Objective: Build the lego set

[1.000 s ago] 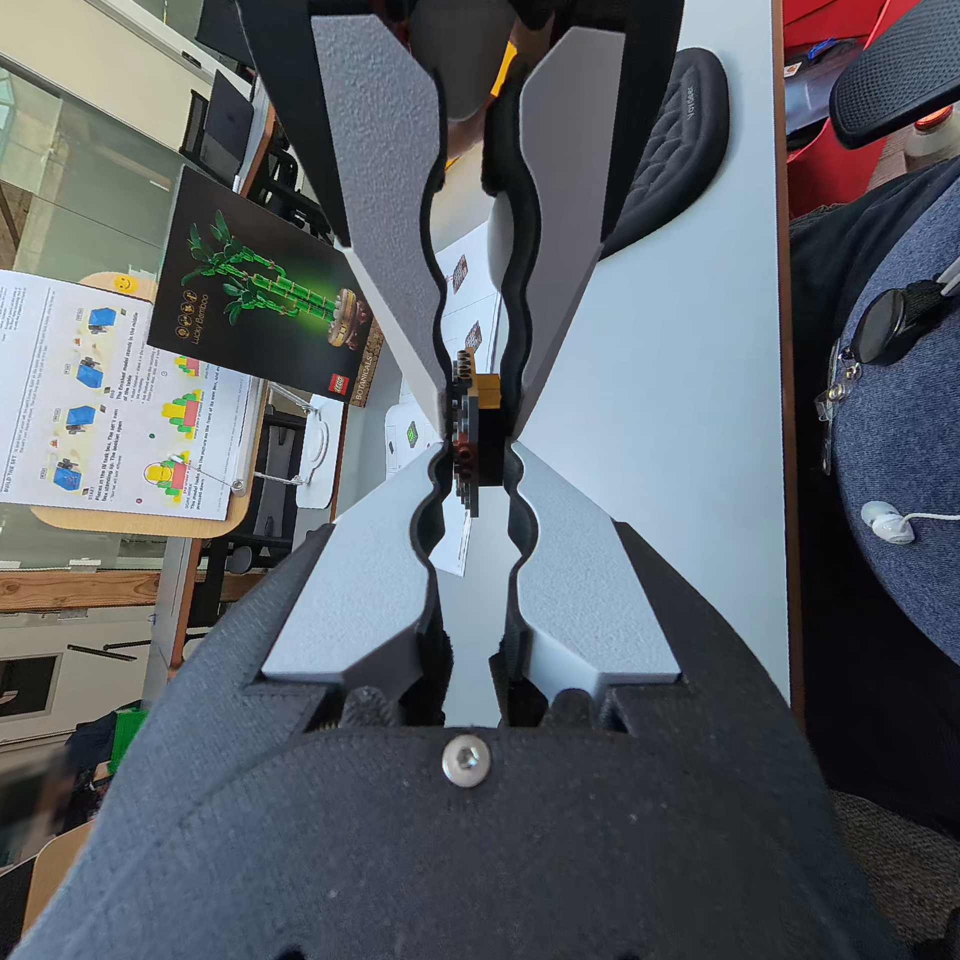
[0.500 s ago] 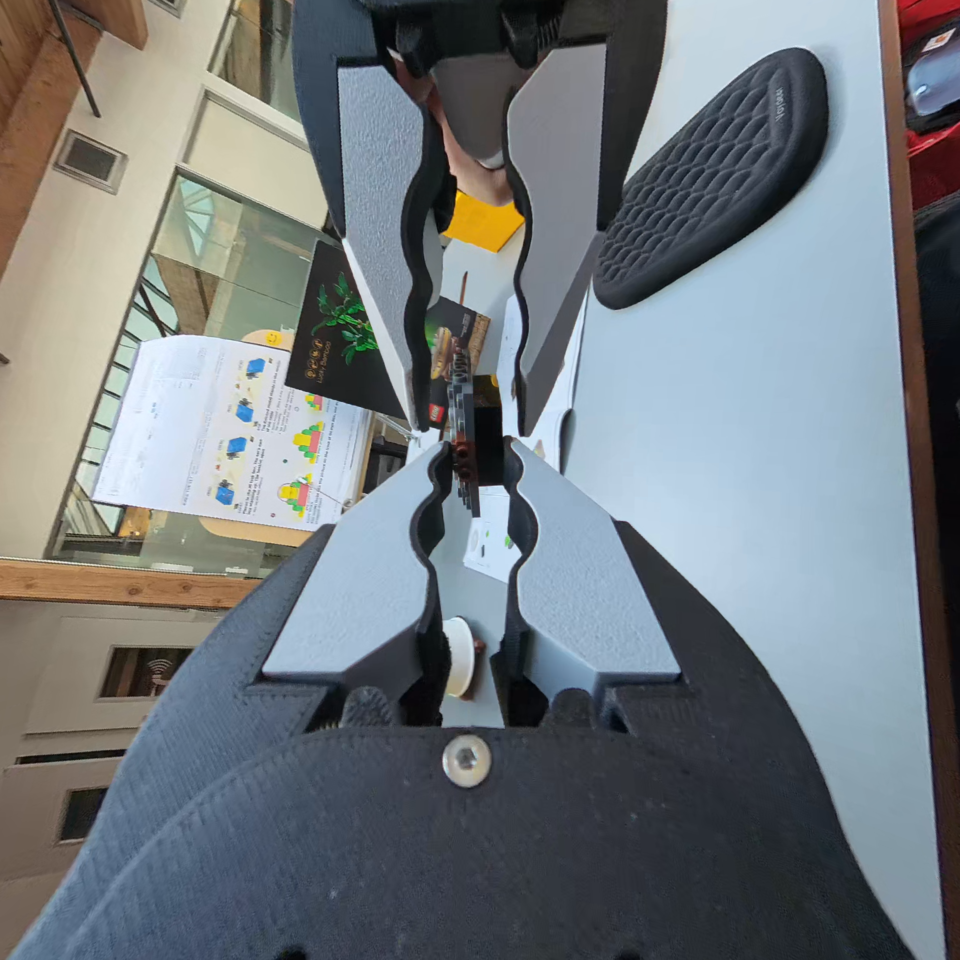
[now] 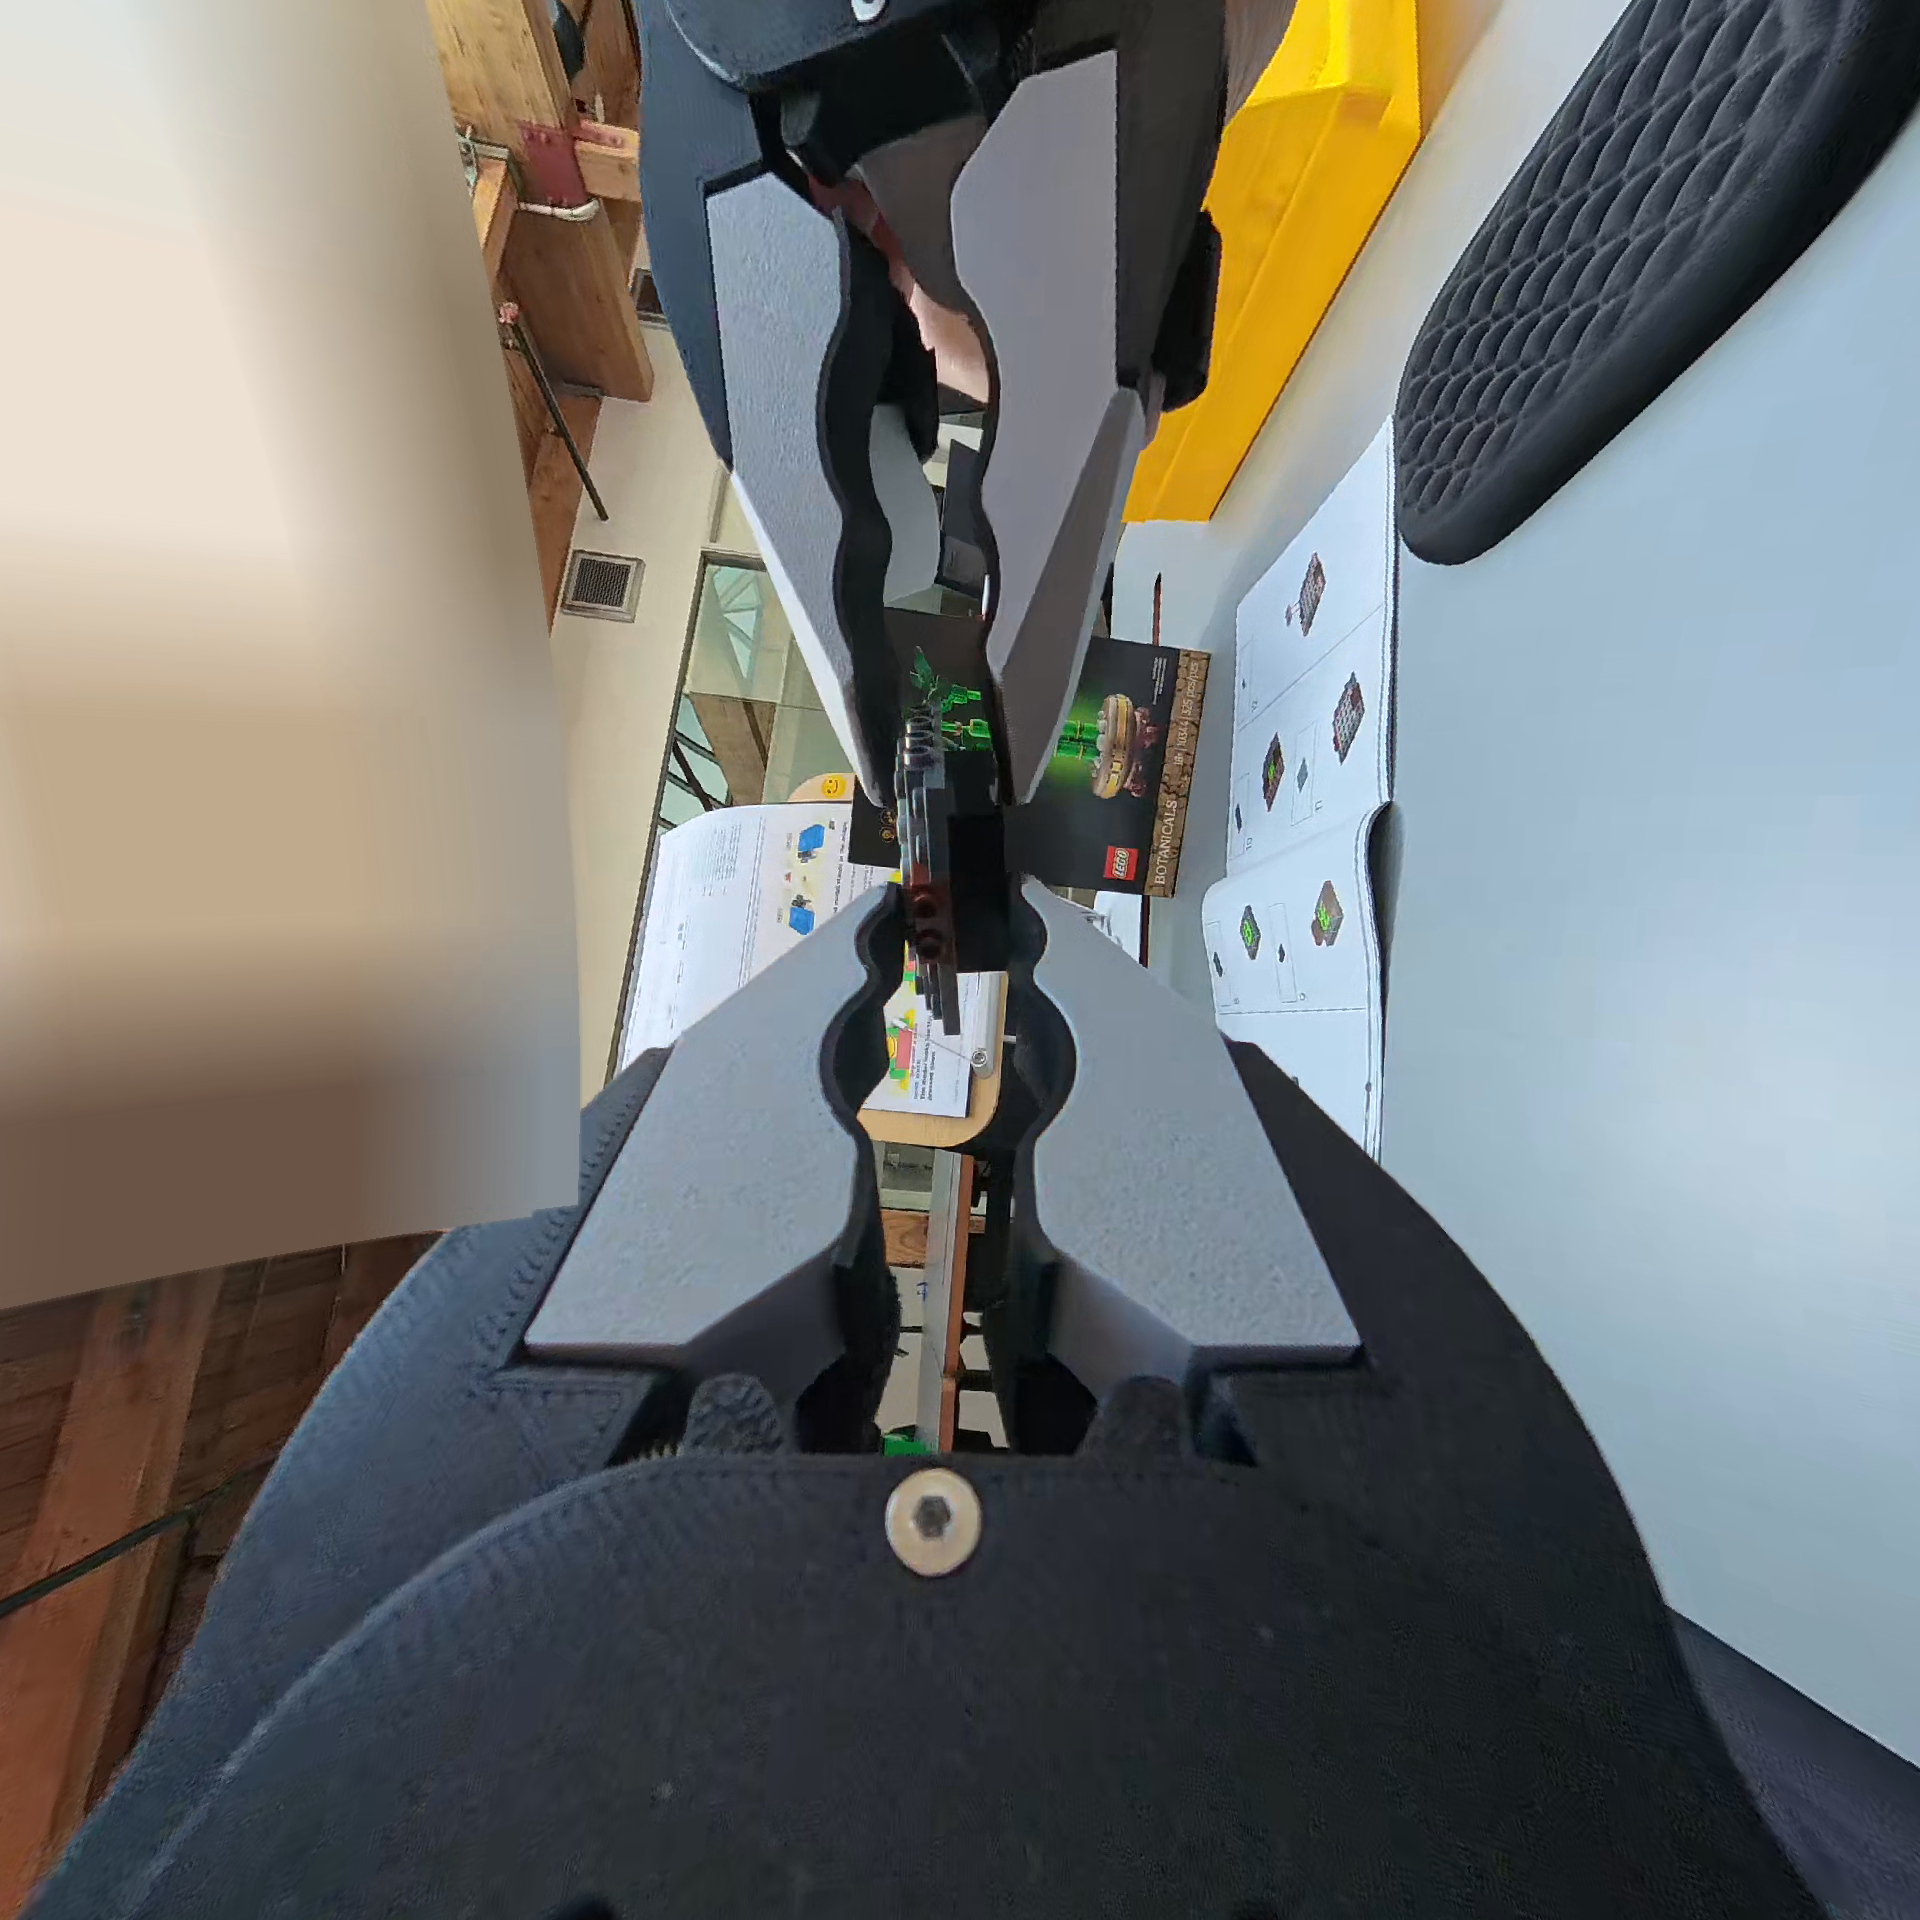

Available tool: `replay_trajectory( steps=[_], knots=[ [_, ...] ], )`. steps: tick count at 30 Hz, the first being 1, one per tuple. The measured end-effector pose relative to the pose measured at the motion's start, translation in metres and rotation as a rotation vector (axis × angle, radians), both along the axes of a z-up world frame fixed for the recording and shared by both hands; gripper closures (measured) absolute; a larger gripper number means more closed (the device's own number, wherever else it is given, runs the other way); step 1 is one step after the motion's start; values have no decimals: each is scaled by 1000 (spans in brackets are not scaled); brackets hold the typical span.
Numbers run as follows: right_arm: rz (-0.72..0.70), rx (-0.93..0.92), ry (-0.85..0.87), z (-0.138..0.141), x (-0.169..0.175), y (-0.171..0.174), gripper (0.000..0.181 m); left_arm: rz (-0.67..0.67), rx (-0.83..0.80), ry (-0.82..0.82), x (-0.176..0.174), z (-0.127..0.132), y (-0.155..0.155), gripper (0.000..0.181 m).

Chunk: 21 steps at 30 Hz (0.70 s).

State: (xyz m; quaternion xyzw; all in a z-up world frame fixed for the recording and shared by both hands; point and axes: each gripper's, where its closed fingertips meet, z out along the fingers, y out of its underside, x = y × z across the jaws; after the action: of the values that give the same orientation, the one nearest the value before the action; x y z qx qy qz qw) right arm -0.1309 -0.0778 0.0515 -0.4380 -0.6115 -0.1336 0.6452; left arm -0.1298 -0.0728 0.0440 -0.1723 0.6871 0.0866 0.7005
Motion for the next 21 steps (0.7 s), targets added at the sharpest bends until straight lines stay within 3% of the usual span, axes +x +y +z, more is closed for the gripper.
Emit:
replay_trajectory(
  steps=[3,6,8,21],
  knots=[
    [-4,9,-11,-1,1,2,152,-28,-24,-4,1,0,-3,165],
    [2,38,-50,-5,-2,1,148,-94,-166,-13,2,2,-10,165],
    [-18,56,-50,-2,-1,3,161,-115,-211,-6,1,2,-11,165],
    [-45,-20,-77,-7,-2,6,163,-111,-237,25,3,-3,-9,166]
  ],
)
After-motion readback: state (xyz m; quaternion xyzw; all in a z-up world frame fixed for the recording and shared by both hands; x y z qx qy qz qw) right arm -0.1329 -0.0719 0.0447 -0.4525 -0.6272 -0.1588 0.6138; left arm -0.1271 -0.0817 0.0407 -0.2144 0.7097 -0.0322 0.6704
